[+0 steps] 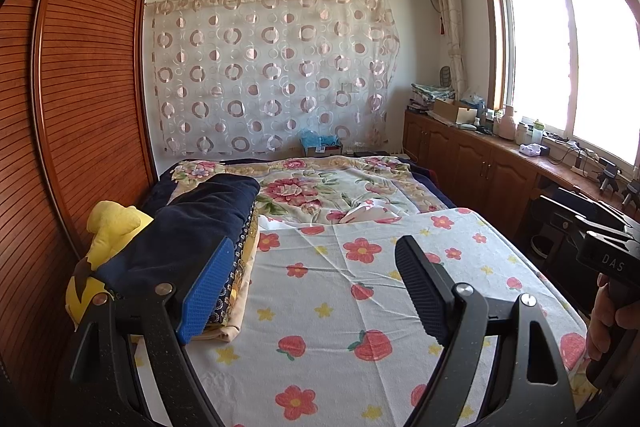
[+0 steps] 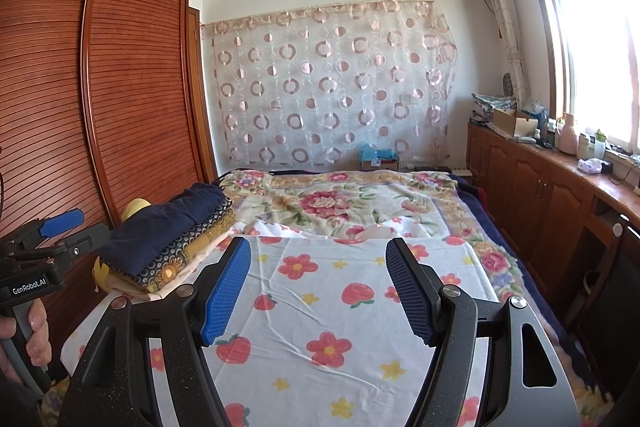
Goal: Fold small clothes
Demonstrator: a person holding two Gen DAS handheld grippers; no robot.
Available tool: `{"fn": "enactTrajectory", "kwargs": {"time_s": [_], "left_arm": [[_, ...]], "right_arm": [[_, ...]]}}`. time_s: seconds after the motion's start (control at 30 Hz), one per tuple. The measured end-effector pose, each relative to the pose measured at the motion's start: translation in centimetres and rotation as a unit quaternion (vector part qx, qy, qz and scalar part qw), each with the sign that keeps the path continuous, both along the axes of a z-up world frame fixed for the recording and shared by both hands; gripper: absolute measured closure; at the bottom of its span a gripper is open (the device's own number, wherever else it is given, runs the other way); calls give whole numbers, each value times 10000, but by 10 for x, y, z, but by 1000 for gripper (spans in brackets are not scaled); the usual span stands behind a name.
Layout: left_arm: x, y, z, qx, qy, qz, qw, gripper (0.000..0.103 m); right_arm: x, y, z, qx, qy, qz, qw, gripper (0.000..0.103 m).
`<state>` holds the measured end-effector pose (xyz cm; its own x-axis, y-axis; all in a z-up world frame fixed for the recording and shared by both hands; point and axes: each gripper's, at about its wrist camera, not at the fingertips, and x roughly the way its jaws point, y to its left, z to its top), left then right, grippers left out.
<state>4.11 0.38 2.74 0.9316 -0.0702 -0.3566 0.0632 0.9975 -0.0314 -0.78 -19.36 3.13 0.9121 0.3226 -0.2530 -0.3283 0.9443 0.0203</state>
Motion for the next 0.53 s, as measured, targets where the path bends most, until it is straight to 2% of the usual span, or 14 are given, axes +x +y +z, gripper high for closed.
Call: {"fn": "enactTrajectory", "kwargs": {"time_s": [0.53], "left_arm": [[0,-1,0,2,5,-2,10000,20]], "right_arm": [[2,-7,-1,-13,23,53,10000,31]]}}
